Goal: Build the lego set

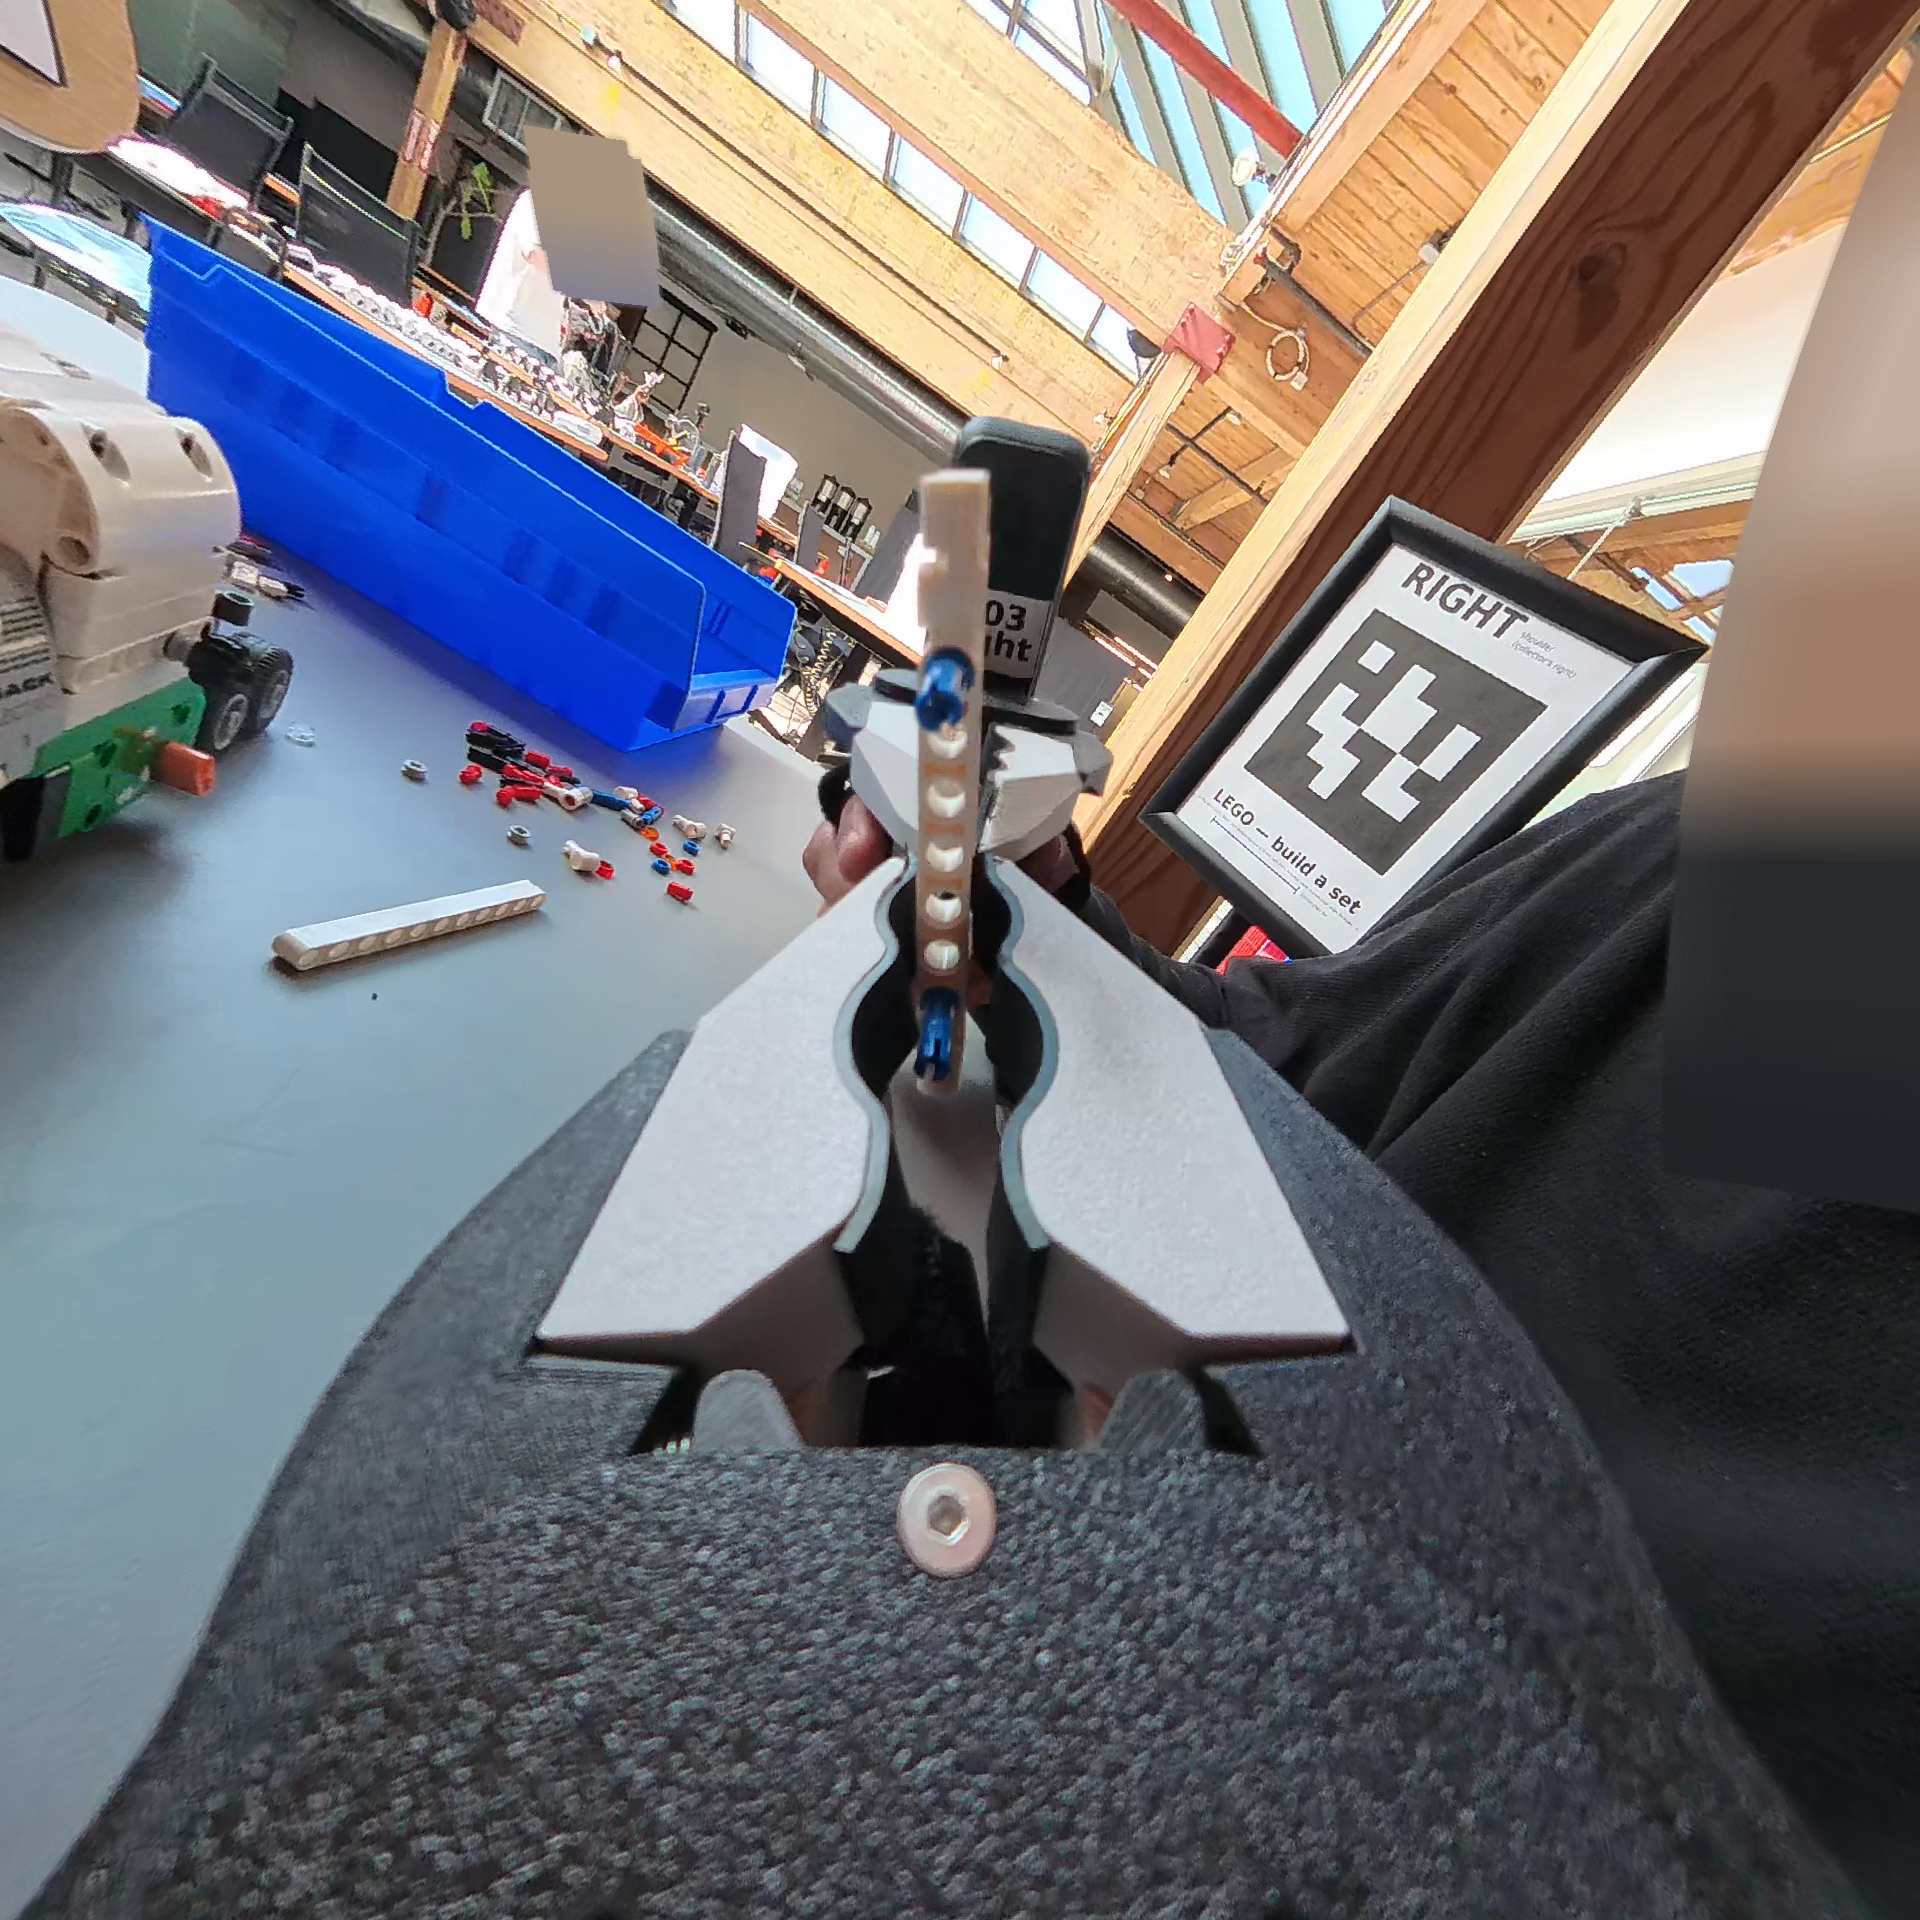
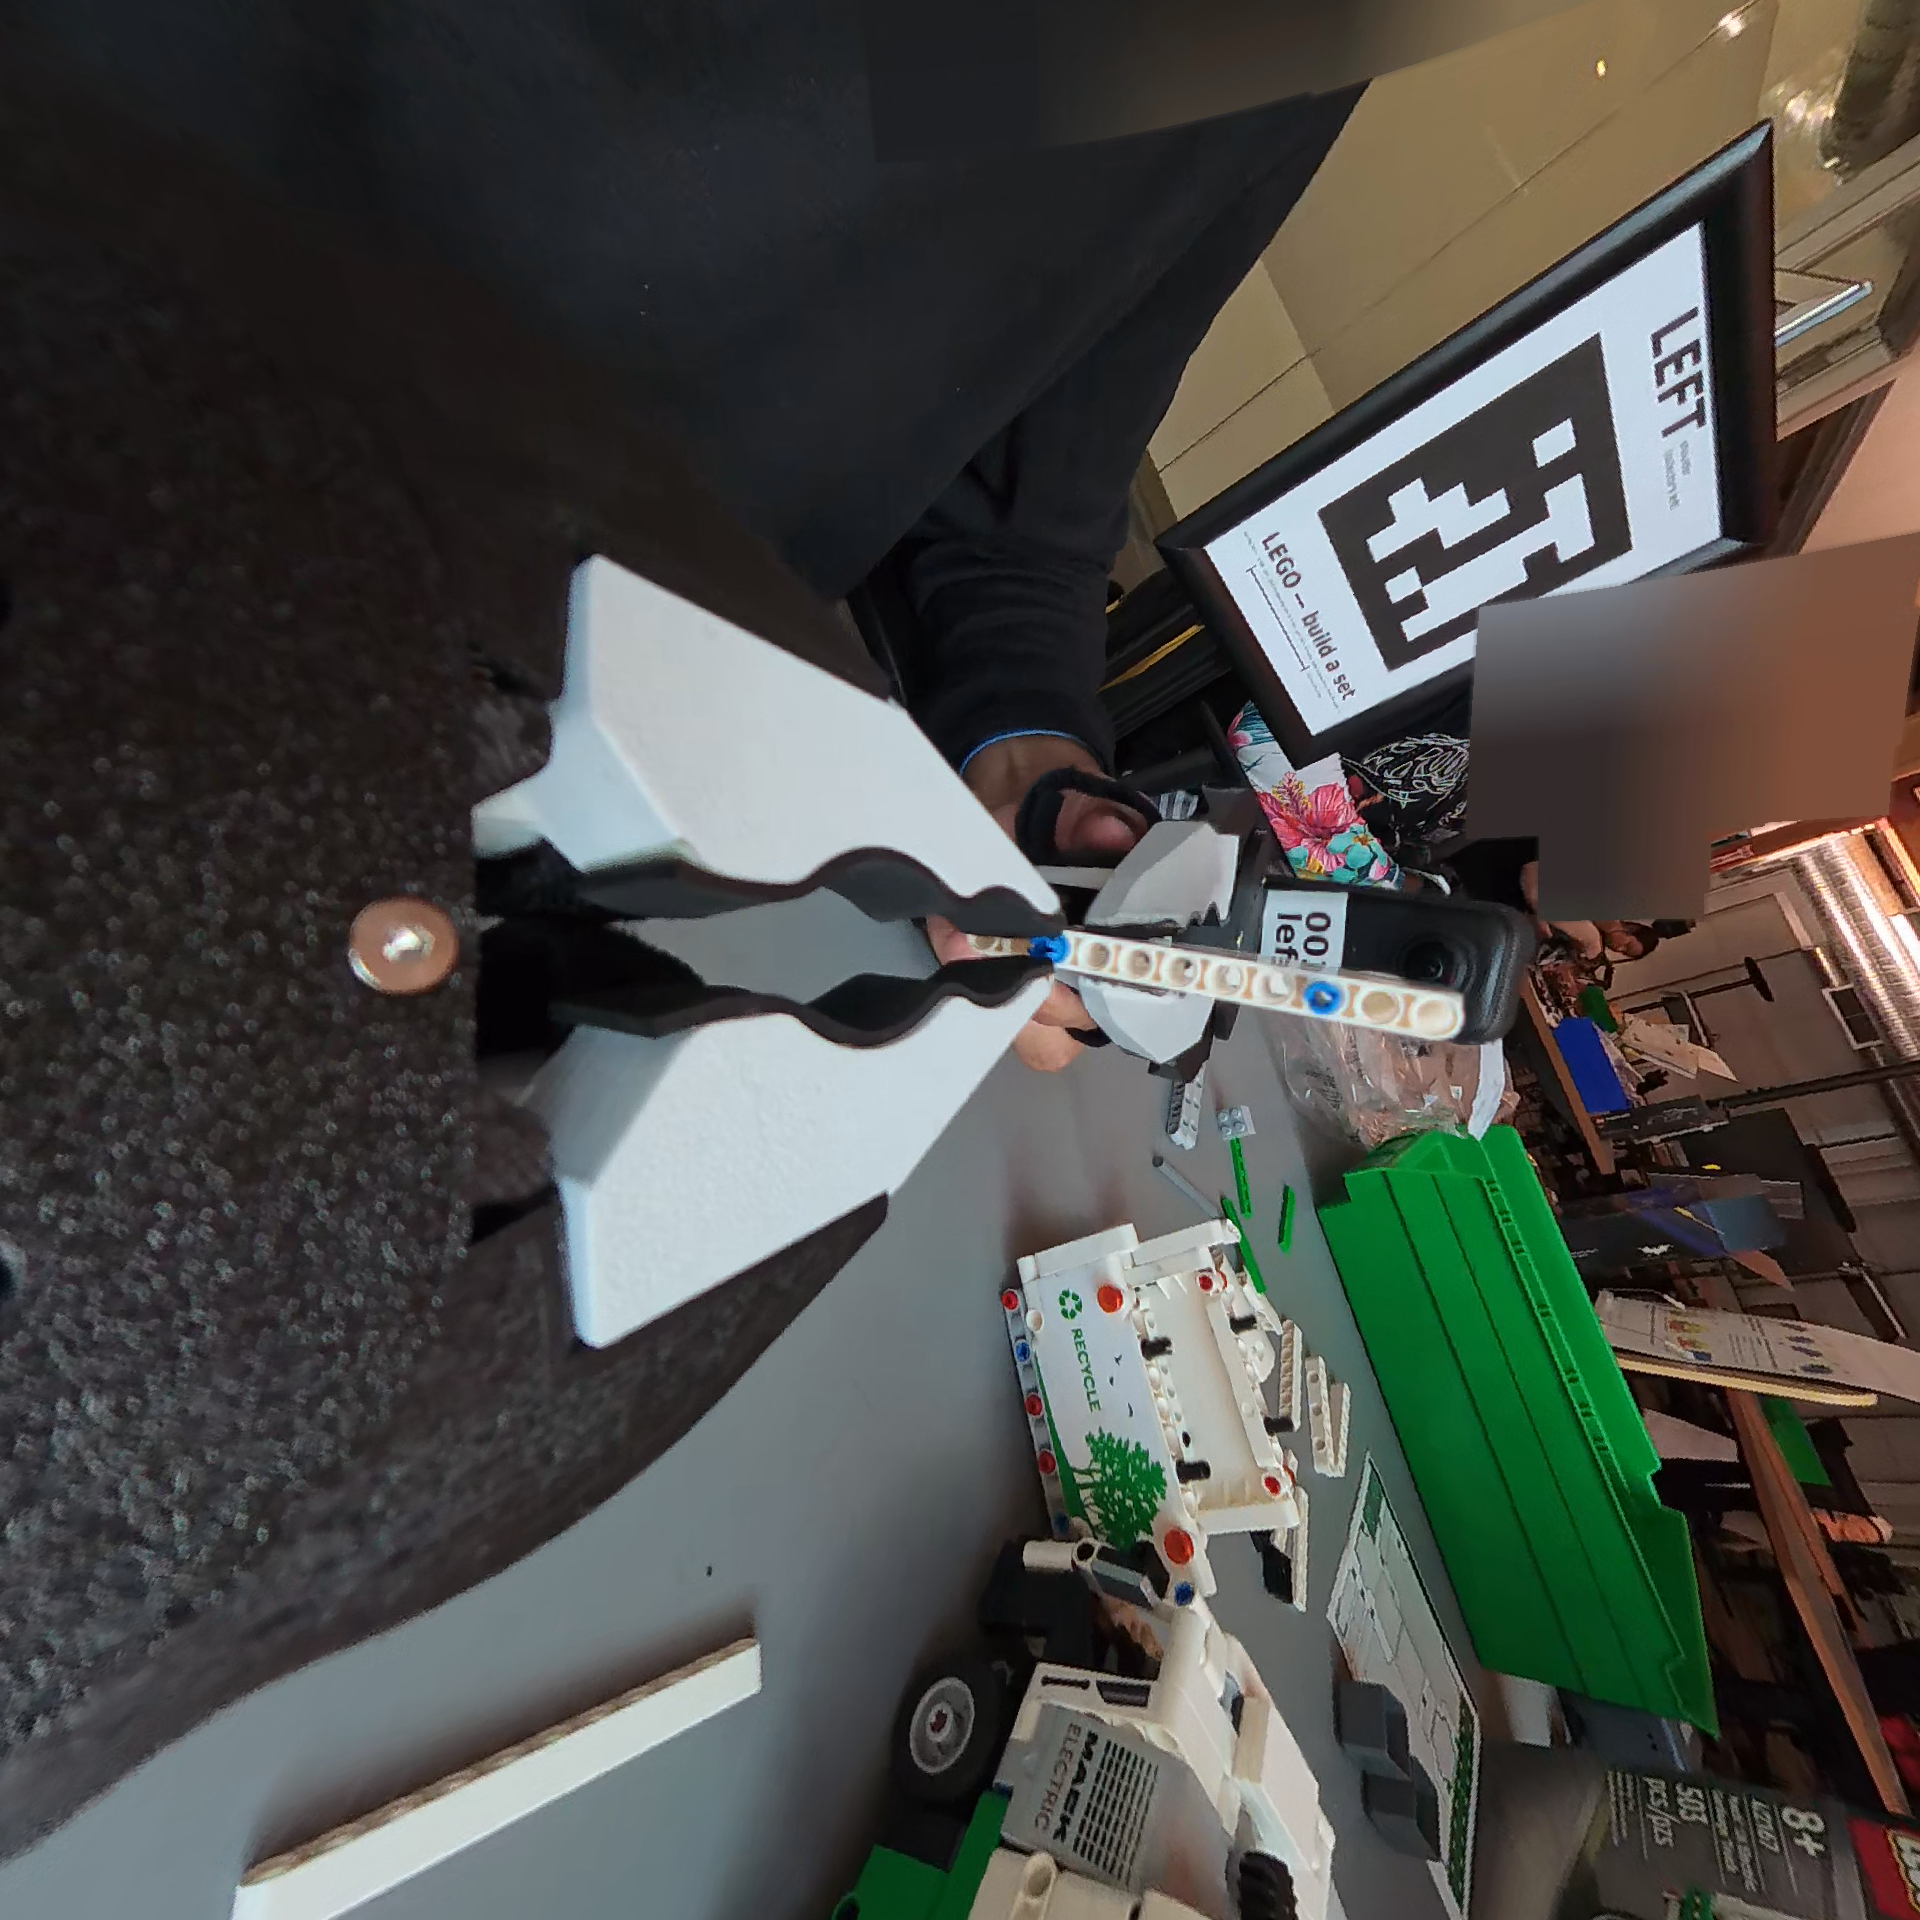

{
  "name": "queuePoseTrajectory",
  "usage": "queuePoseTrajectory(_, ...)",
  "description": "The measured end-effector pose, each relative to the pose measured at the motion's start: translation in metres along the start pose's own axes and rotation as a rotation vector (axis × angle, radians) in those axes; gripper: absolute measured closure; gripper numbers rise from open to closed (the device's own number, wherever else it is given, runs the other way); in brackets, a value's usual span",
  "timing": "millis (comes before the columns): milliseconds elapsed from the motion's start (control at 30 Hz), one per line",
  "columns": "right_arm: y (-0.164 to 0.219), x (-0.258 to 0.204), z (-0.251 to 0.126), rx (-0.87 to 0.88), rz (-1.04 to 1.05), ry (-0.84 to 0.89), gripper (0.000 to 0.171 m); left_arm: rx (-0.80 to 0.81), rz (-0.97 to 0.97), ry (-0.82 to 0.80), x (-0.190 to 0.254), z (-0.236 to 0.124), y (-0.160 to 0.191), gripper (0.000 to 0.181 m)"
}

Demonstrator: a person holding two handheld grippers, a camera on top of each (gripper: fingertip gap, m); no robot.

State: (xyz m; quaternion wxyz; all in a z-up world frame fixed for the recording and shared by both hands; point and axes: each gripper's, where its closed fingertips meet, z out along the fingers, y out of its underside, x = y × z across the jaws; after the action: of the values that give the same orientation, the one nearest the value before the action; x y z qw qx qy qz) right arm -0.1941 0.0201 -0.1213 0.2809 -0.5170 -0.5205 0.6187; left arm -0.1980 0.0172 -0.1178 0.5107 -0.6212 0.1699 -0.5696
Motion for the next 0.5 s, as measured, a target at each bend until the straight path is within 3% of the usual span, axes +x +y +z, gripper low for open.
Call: queuePoseTrajectory(500,-0.0043,-0.0015,0.0014,0.046,0.066,-0.041,0.169,0.004,-0.024,0.022,0.0008,-0.0007,-0.0010,0.177)
